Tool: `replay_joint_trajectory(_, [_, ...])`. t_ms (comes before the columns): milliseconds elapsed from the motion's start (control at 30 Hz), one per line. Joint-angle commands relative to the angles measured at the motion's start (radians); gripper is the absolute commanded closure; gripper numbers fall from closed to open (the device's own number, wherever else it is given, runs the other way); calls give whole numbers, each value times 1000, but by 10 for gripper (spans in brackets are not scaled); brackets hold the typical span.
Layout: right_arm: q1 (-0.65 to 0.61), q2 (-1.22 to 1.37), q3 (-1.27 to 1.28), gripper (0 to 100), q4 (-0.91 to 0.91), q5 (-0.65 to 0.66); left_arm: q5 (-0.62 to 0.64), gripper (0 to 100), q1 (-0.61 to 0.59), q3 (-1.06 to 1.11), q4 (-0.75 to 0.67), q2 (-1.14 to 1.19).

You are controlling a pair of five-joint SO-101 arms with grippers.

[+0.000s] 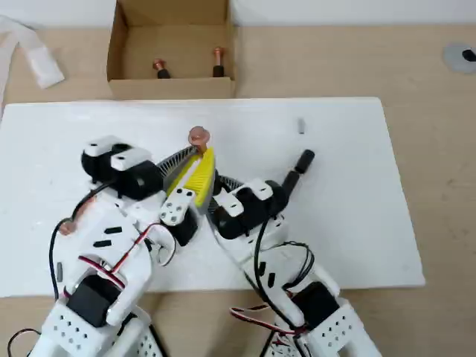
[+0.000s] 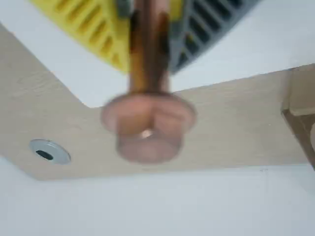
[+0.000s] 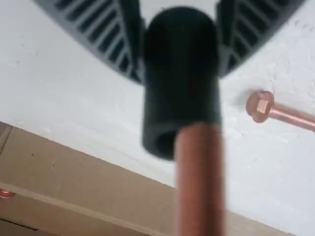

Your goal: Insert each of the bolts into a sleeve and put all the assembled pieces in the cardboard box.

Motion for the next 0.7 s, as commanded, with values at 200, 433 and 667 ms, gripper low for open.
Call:
replay_joint_trajectory(200, [-15,-139,-10,989,-26,-3,-11,991,-60,0,-48,-4])
replay_joint_trajectory(433, [-15,-139,-10,989,-26,-3,-9,992,-51,51,-155,-2])
replay_joint_trajectory(667, [-15,-139,-5,989,-28,-3,-3,993,-49,51,-143,-2])
